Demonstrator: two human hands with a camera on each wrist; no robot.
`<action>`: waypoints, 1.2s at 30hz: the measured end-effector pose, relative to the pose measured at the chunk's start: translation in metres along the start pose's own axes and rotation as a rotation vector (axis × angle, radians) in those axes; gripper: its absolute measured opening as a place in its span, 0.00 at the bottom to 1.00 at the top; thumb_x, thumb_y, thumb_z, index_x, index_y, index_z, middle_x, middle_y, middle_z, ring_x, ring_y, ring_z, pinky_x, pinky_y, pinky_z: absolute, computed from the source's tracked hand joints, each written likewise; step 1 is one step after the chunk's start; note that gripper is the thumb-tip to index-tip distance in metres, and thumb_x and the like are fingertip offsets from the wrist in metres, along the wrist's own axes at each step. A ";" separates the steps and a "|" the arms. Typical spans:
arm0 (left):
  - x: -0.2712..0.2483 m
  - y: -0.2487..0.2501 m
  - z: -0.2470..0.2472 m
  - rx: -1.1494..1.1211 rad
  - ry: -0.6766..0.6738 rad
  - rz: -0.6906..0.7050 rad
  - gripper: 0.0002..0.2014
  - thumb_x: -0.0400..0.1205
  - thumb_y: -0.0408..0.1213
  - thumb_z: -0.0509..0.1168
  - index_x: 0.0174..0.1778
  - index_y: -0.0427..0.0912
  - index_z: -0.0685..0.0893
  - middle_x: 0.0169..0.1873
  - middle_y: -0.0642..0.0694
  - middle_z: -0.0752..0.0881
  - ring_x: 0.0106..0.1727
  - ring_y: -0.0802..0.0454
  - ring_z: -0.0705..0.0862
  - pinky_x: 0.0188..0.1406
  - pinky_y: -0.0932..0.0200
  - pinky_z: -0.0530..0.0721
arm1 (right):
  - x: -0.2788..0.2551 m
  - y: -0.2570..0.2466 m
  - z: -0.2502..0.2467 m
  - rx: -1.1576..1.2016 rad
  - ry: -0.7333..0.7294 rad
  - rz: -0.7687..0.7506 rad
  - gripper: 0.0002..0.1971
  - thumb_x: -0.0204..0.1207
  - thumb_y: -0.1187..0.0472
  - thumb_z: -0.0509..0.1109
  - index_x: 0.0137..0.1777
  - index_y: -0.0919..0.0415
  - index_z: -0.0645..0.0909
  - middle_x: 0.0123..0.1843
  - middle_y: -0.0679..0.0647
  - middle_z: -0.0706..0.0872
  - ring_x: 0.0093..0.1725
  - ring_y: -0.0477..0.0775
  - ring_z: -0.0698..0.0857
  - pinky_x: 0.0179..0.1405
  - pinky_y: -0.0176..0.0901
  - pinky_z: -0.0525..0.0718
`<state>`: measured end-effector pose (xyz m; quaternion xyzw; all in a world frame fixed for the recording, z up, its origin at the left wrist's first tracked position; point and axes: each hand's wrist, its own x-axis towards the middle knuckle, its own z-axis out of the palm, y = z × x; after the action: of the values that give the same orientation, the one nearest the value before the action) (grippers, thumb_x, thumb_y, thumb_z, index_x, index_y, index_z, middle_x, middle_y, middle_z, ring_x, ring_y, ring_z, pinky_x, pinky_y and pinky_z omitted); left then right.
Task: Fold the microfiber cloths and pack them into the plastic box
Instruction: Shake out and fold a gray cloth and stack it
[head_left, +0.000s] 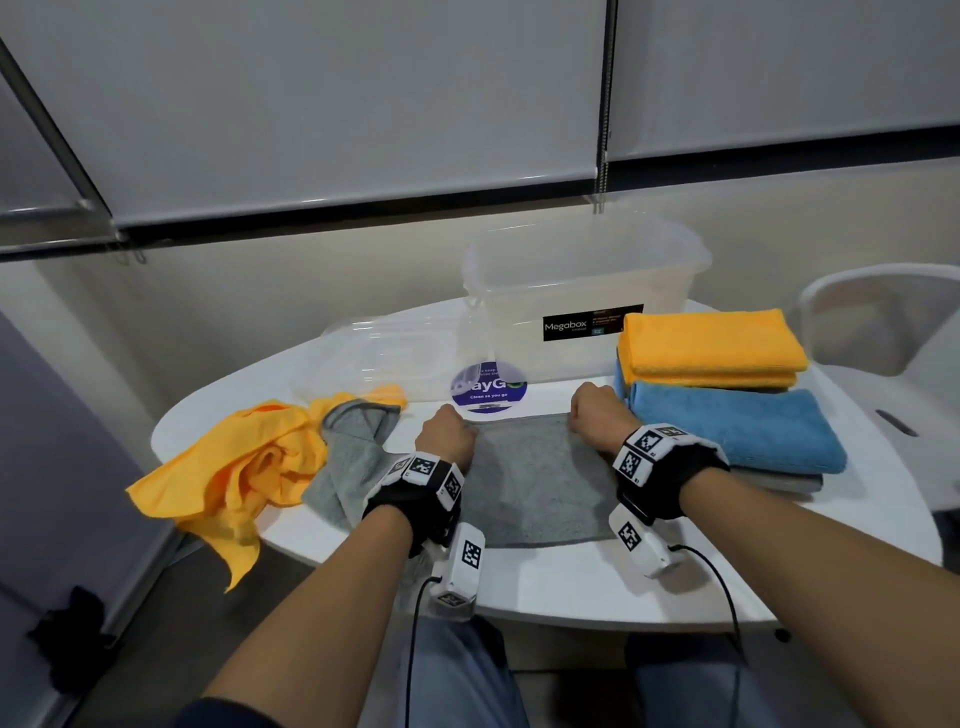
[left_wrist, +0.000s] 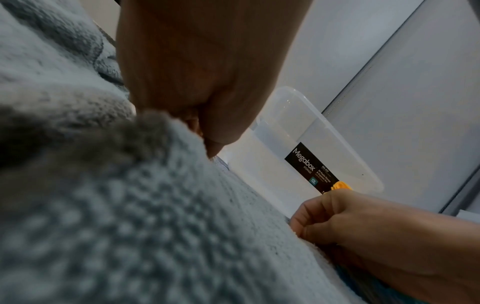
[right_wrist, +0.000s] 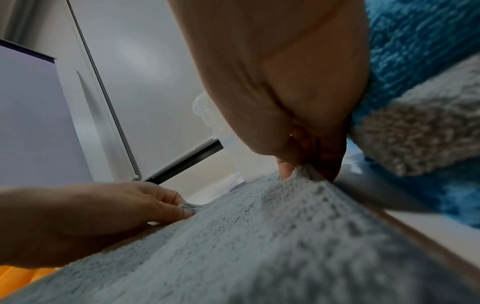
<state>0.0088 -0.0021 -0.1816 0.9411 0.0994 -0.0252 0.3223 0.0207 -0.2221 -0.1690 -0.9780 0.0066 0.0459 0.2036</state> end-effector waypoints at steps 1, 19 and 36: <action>0.001 0.000 0.001 0.015 0.001 -0.002 0.12 0.83 0.39 0.62 0.59 0.35 0.80 0.57 0.34 0.86 0.60 0.34 0.84 0.54 0.51 0.79 | -0.001 -0.001 0.000 -0.013 -0.014 0.004 0.10 0.84 0.70 0.58 0.61 0.71 0.76 0.65 0.70 0.79 0.65 0.68 0.78 0.58 0.52 0.77; -0.099 0.016 -0.051 0.337 -0.284 0.677 0.10 0.82 0.42 0.70 0.58 0.45 0.88 0.58 0.48 0.84 0.56 0.51 0.82 0.51 0.62 0.75 | -0.105 -0.038 -0.057 -0.166 -0.170 -0.309 0.10 0.77 0.61 0.74 0.56 0.60 0.86 0.58 0.54 0.83 0.54 0.54 0.82 0.50 0.44 0.82; -0.103 -0.001 -0.029 0.574 -0.496 0.697 0.35 0.77 0.45 0.73 0.81 0.51 0.70 0.76 0.44 0.71 0.77 0.43 0.69 0.77 0.51 0.71 | -0.090 -0.014 -0.029 -0.281 -0.208 -0.270 0.14 0.81 0.67 0.61 0.62 0.70 0.82 0.64 0.67 0.84 0.64 0.66 0.83 0.59 0.50 0.80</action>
<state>-0.0930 -0.0008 -0.1478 0.9345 -0.3105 -0.1652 0.0542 -0.0658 -0.2212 -0.1284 -0.9788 -0.1518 0.1191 0.0693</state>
